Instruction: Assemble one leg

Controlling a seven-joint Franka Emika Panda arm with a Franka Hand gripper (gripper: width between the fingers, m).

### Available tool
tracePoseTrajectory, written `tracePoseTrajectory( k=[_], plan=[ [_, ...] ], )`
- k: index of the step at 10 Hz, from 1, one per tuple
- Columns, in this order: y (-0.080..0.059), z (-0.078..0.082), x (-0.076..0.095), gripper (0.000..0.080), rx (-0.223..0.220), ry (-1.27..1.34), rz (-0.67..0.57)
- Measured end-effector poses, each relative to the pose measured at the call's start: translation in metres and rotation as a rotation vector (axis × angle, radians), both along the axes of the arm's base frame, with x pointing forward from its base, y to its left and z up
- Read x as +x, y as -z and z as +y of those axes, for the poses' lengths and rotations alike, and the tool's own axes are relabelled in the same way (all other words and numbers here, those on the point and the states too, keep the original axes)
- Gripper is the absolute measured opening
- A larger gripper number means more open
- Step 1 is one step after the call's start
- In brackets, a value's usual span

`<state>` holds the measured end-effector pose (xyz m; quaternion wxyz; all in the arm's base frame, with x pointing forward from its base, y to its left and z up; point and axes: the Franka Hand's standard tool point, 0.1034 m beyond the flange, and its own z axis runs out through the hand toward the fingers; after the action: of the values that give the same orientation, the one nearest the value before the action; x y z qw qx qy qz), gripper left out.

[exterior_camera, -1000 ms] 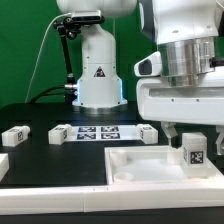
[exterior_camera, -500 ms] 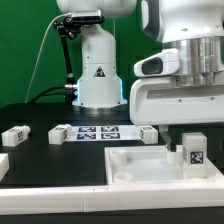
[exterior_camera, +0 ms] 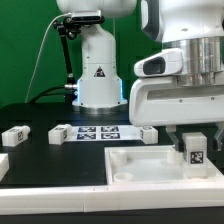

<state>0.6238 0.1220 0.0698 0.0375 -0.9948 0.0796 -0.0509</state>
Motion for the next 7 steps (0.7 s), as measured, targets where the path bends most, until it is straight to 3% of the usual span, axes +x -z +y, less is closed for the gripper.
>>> tracePoseTrajectory(
  k=[1,3,7],
  plan=[
    [0.0001,-0.0007,0.0,0.0291,0.0,0.007,0.001],
    [0.0005,-0.0017,-0.0005,0.0291,0.022,0.126,0.002],
    [0.0015,-0.0053,-0.0029,0.0291,0.107,0.702,0.022]
  ],
)
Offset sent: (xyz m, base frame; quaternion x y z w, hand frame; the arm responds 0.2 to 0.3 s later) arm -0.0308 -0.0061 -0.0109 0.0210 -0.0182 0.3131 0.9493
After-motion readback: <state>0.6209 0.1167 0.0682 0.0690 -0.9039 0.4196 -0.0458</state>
